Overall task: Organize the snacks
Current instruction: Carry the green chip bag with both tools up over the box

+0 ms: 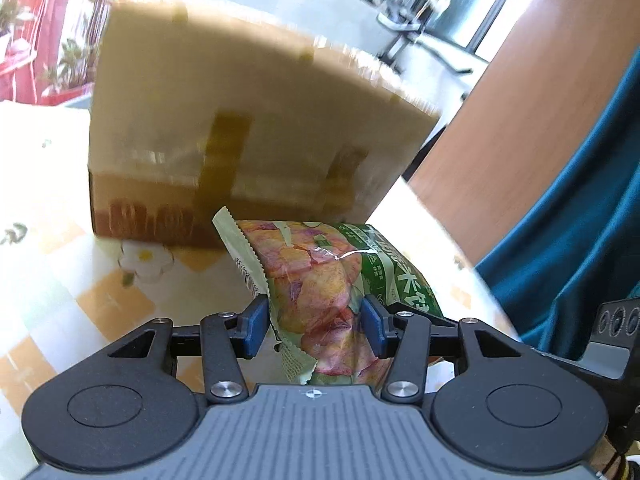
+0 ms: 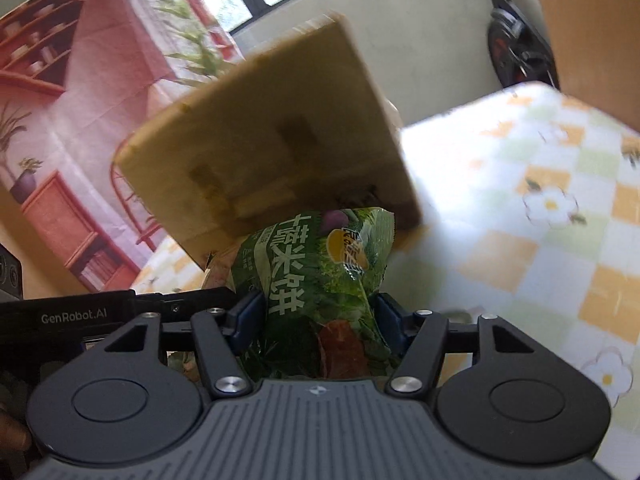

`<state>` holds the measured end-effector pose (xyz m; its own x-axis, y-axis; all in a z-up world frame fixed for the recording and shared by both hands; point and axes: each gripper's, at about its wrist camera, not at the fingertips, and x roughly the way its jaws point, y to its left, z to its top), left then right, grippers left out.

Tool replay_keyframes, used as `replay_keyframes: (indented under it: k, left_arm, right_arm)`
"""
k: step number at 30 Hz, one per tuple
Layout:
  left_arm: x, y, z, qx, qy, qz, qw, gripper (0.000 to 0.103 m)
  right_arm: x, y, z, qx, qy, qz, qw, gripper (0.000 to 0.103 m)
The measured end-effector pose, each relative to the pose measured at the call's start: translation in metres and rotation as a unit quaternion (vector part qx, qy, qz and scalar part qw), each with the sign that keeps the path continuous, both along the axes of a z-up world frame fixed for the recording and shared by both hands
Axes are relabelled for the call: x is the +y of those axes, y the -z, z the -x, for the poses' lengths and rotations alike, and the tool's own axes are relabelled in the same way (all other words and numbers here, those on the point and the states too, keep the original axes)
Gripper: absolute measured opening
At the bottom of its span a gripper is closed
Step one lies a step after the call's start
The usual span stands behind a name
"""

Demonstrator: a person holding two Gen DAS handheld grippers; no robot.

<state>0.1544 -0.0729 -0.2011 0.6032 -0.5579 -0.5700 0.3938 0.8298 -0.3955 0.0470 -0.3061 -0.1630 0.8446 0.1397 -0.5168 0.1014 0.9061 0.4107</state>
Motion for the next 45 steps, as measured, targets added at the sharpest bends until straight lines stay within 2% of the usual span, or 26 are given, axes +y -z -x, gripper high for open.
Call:
replay_keyframes:
  k: [4, 8, 15, 19, 23, 28, 32, 36, 39, 41, 45]
  left_arm:
    - [0.013, -0.034, 0.006, -0.043, -0.005, 0.013, 0.999, 0.052]
    - [0.023, -0.073, 0.0, -0.068, -0.021, 0.031, 0.9969, 0.052]
    - [0.033, -0.127, -0.031, -0.129, -0.029, 0.021, 0.9911, 0.053]
    - [0.034, -0.151, -0.07, -0.135, -0.028, 0.024, 0.9902, 0.053]
    - [0.026, -0.169, -0.105, -0.122, -0.012, 0.02, 0.9923, 0.053]
    - [0.017, -0.163, -0.145, -0.088, 0.002, 0.018, 0.996, 0.053]
    - [0.009, -0.148, -0.161, -0.078, 0.014, -0.003, 0.9969, 0.054]
    - [-0.003, -0.131, -0.173, -0.066, 0.024, -0.041, 0.9967, 0.054]
    - [-0.004, -0.121, -0.187, -0.048, 0.019, -0.048, 0.9975, 0.054]
    - [-0.002, -0.116, -0.195, -0.027, 0.007, -0.046, 0.9985, 0.054]
    - [0.001, -0.111, -0.204, -0.023, -0.012, -0.071, 0.9971, 0.058]
  right_arm:
    - [0.014, -0.031, 0.001, -0.038, -0.017, 0.013, 0.999, 0.063]
    - [0.026, -0.067, -0.004, -0.076, -0.034, 0.024, 0.996, 0.063]
    - [0.049, -0.124, -0.035, -0.133, -0.044, 0.047, 0.989, 0.063]
    - [0.052, -0.147, -0.071, -0.157, -0.045, 0.044, 0.986, 0.063]
    - [0.047, -0.164, -0.113, -0.178, -0.057, 0.074, 0.98, 0.063]
    - [0.024, -0.171, -0.159, -0.149, -0.055, 0.054, 0.986, 0.063]
    - [0.006, -0.166, -0.184, -0.11, -0.045, 0.045, 0.992, 0.063]
    - [-0.011, -0.147, -0.192, -0.079, -0.038, 0.057, 0.994, 0.063]
    - [-0.018, -0.131, -0.2, -0.059, -0.038, 0.06, 0.996, 0.063]
    - [-0.023, -0.124, -0.206, -0.046, -0.028, 0.042, 0.998, 0.063]
    - [-0.033, -0.114, -0.224, -0.007, 0.002, -0.01, 1.0, 0.062]
